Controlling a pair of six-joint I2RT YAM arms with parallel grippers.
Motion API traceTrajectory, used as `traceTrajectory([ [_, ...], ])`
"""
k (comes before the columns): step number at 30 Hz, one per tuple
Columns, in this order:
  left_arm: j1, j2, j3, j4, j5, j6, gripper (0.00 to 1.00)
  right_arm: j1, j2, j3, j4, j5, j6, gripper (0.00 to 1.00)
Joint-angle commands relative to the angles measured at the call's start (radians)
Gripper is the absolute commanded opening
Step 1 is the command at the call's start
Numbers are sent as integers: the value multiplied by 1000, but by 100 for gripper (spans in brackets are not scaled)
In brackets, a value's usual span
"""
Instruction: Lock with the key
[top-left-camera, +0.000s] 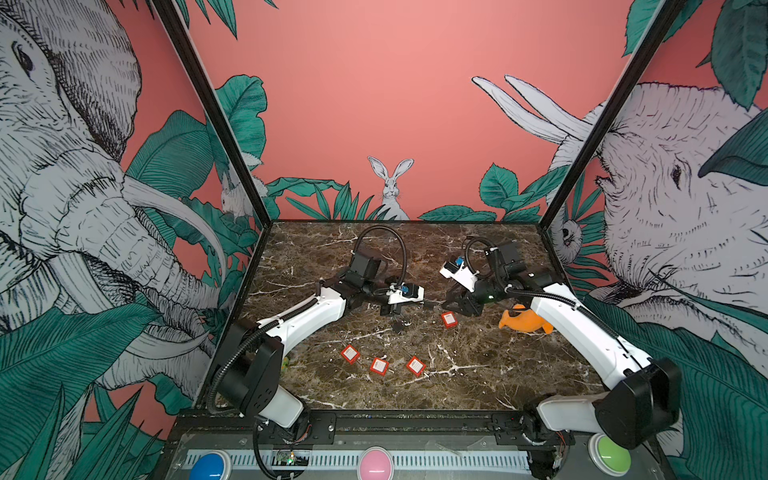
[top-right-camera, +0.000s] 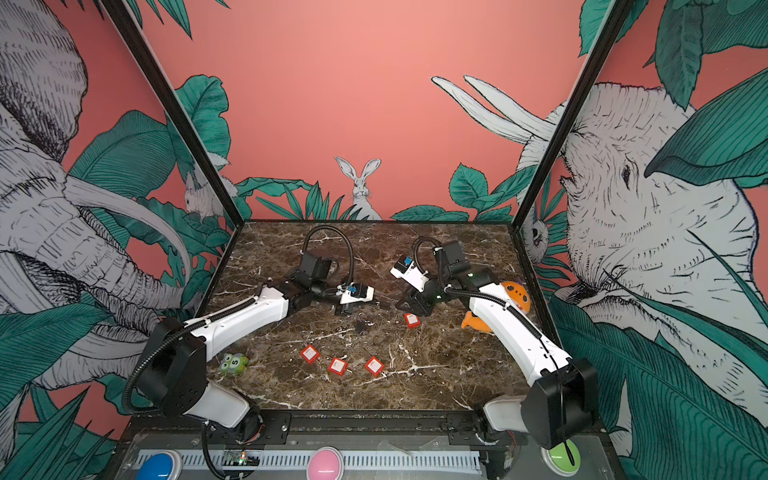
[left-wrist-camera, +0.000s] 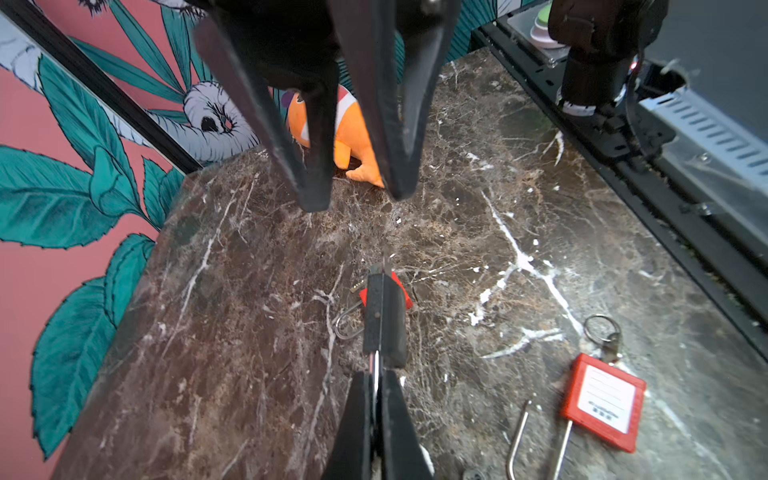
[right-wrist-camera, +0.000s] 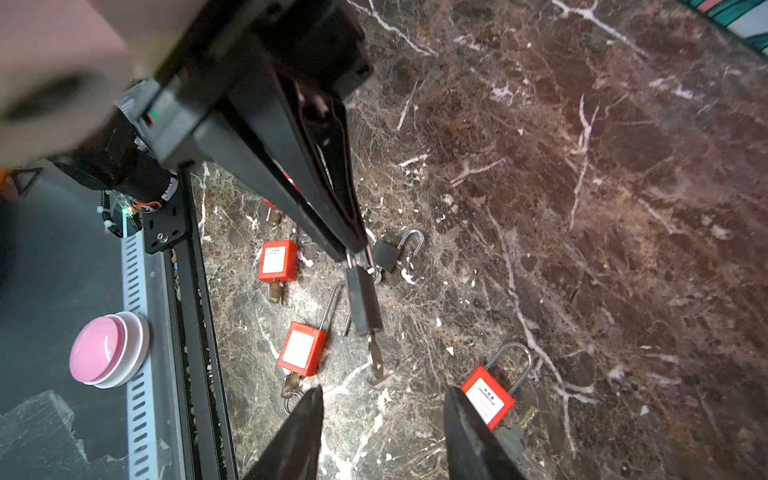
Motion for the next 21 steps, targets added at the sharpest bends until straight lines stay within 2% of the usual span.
traceTrajectory([
  [1,3,-24,37,-68,120,-83,0,10,-10,-34,118,-31,25,46],
  [5,1,4,73,-94,173,-135,0,11,-5,-52,146,-49,-62,47],
  [7,2,9,78,-69,172,-174,0,11,5,-51,141,-60,-107,48],
  [12,0,29,93,-66,146,-164,0,12,20,-100,185,-123,-207,48],
  [18,-1,43,114,-49,153,-160,0,12,72,-108,257,-146,-218,44],
  [21,-1,63,125,-71,153,-116,0,16,102,-109,320,-180,-195,40],
])
